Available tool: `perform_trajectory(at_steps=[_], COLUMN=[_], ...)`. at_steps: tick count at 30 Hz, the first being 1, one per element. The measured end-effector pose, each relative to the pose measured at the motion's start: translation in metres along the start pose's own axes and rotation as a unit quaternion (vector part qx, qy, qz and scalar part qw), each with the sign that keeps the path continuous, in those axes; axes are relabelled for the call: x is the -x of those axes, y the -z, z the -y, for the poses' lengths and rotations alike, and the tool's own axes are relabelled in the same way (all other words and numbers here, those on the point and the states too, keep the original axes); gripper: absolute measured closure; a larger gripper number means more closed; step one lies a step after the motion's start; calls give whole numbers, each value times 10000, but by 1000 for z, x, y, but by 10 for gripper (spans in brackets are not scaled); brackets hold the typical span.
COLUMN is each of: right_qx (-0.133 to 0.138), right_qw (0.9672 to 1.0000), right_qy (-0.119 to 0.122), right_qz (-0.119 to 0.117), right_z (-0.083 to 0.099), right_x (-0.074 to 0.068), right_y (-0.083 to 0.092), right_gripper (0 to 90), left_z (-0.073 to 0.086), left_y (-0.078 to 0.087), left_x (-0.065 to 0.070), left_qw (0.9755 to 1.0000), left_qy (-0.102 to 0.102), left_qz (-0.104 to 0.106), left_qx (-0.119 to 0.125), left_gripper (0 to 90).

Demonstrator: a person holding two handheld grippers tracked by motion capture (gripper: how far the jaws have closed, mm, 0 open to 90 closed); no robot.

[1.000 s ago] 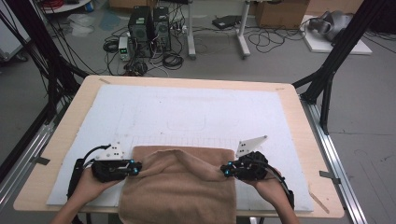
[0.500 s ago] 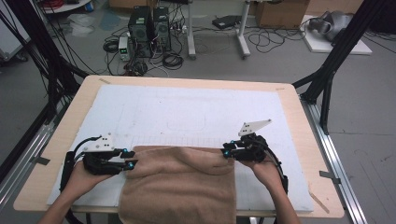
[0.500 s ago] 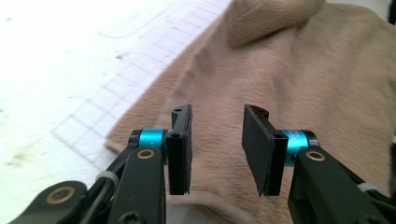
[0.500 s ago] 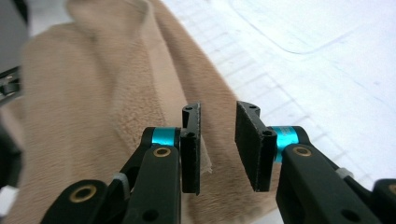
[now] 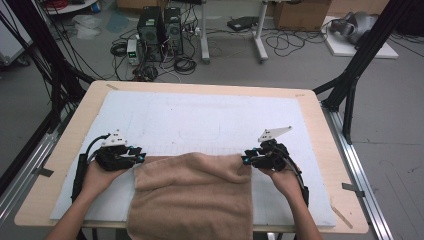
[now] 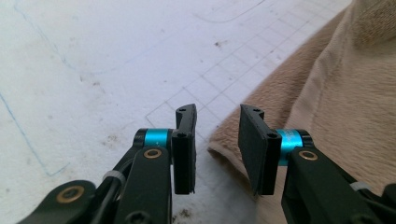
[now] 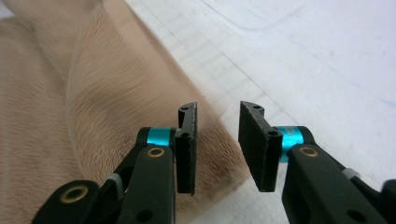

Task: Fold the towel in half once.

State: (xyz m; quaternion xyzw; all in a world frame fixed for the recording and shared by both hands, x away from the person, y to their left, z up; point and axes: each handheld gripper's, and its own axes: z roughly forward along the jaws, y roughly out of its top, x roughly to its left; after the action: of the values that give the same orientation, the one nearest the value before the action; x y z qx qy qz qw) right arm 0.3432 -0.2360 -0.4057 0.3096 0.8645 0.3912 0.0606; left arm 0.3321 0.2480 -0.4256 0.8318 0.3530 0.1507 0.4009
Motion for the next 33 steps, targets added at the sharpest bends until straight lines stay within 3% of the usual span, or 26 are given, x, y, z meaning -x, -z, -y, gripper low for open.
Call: perform_trajectory(at_steps=[3, 7, 12, 15, 17, 19, 22, 25, 27, 29, 33], right_qx=[-99, -336, -485, -528, -535, -549, -566, -498, -423, -350, -148], right_qw=[9999, 9992, 9986, 9982, 9982, 9984, 9982, 9986, 9990, 9993, 9994], right_qy=[-79, -175, -114, -238, -200, -133, 8, 21, 86, 100, 32], right_qz=[38, 162, 202, 136, 157, -91, -190, -197, -59, 71, 312], right_z=[7, 15, 16, 17, 17, 16, 14, 13, 10, 7, -10], right_x=[5, 10, 12, 15, 14, 12, 10, 12, 13, 15, 30], right_y=[-5, -12, -19, -22, -22, -23, -23, -22, -19, -18, -14], right_gripper=[615, 535, 524, 530, 559, 680, 801, 834, 842, 848, 852], left_z=[2, 3, 4, 4, 4, 3, 1, -1, -3, -8, -26], left_y=[-9, -15, -19, -20, -20, -21, -21, -21, -21, -20, -23], left_x=[-3, -1, -3, -3, -1, 2, 4, 5, 5, -1, -9], left_qw=[9998, 9995, 9988, 9986, 9987, 9984, 9982, 9987, 9995, 9999, 9997], left_qy=[86, 29, 146, 194, 156, 71, -10, -79, -54, 98, 188], left_qz=[61, 161, 325, 362, 369, 466, 488, 382, 210, 83, -129], left_qx=[-176, -283, -335, -321, -323, -326, -359, -341, -246, -83, 118], left_gripper=[666, 627, 592, 588, 596, 677, 746, 848, 859, 863, 867])
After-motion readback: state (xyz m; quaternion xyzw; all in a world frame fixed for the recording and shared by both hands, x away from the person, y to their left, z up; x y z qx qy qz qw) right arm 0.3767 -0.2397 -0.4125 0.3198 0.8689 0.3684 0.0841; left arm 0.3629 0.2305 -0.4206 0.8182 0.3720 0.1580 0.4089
